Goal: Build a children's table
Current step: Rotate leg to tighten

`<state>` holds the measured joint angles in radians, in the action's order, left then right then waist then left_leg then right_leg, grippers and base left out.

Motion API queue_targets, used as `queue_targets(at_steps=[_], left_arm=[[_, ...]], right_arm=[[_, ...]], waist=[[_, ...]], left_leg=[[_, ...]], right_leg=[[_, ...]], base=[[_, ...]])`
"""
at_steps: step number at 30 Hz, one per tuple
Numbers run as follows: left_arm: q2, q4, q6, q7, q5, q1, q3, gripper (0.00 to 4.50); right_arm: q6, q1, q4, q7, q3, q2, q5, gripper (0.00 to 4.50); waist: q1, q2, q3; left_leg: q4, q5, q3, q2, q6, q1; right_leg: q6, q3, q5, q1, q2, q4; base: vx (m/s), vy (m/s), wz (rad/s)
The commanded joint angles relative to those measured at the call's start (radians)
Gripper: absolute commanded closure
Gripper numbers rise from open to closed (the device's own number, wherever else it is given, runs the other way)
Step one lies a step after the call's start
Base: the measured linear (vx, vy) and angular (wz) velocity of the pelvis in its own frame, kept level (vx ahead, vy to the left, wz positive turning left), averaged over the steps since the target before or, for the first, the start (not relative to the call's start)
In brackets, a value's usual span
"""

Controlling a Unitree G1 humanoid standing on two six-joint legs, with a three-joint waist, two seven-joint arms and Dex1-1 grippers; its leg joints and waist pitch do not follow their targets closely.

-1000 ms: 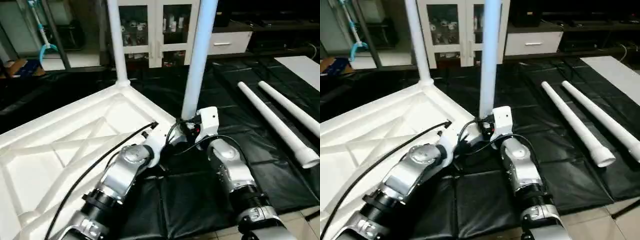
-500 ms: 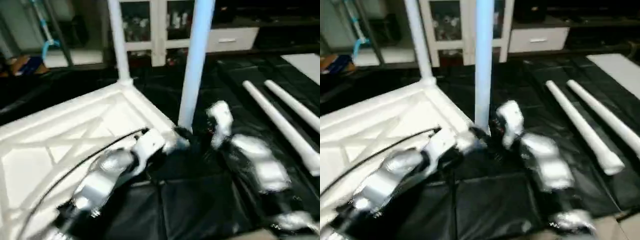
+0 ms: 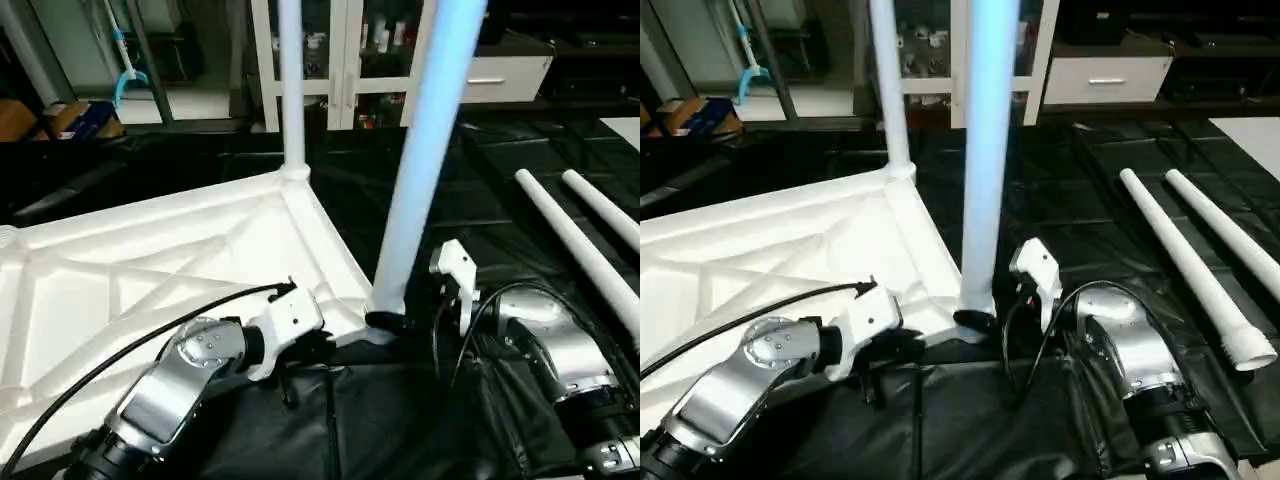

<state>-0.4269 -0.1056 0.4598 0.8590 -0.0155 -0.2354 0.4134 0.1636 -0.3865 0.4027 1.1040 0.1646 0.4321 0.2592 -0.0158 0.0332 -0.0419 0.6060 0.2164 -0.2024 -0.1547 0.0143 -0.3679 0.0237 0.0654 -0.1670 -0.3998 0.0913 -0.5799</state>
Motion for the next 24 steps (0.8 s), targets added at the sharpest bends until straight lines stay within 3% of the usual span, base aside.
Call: queue_targets(at_steps=[1, 9, 16, 24], left_arm=[[-0.008, -0.014, 0.013, 0.027, -0.006, 0.011, 0.03, 4.5], [-0.012, -0.011, 0.016, 0.025, -0.004, 0.008, 0.033, 4.5], [-0.013, -0.011, 0.02, 0.029, -0.003, 0.008, 0.035, 4.5], [-0.017, -0.015, 0.033, 0.033, -0.005, 0.012, 0.037, 4.5]], right_arm=[[-0.002, -0.007, 0.007, 0.005, -0.002, -0.004, -0.005, 0.43], [-0.012, -0.018, 0.037, 0.003, 0.001, -0.007, -0.019, 0.9], [-0.021, -0.015, 0.042, 0.007, 0.007, -0.006, -0.032, 1.65], [-0.028, -0.011, 0.051, -0.018, 0.007, -0.022, -0.041, 1.78]], waist=[[0.001, -0.007, 0.053], [0.002, -0.011, 0.057], [0.005, -0.01, 0.056], [0.007, -0.011, 0.057]], left_leg=[[-0.082, 0.203, 0.036, -0.08, -0.056, 0.018], [-0.076, 0.15, 0.037, -0.078, -0.083, 0.011], [-0.076, 0.166, 0.038, -0.078, -0.078, 0.01], [-0.075, 0.167, 0.038, -0.077, -0.078, 0.01]], right_leg=[[0.227, -0.047, -0.232, 0.037, 0.059, 0.058], [0.235, -0.045, -0.182, 0.044, 0.061, 0.052], [0.232, -0.045, -0.207, 0.044, 0.061, 0.053], [0.234, -0.045, -0.203, 0.044, 0.061, 0.052]], base=[[0.0, 0.0, 0.0], [0.0, 0.0, 0.0], [0.0, 0.0, 0.0], [0.0, 0.0, 0.0]])
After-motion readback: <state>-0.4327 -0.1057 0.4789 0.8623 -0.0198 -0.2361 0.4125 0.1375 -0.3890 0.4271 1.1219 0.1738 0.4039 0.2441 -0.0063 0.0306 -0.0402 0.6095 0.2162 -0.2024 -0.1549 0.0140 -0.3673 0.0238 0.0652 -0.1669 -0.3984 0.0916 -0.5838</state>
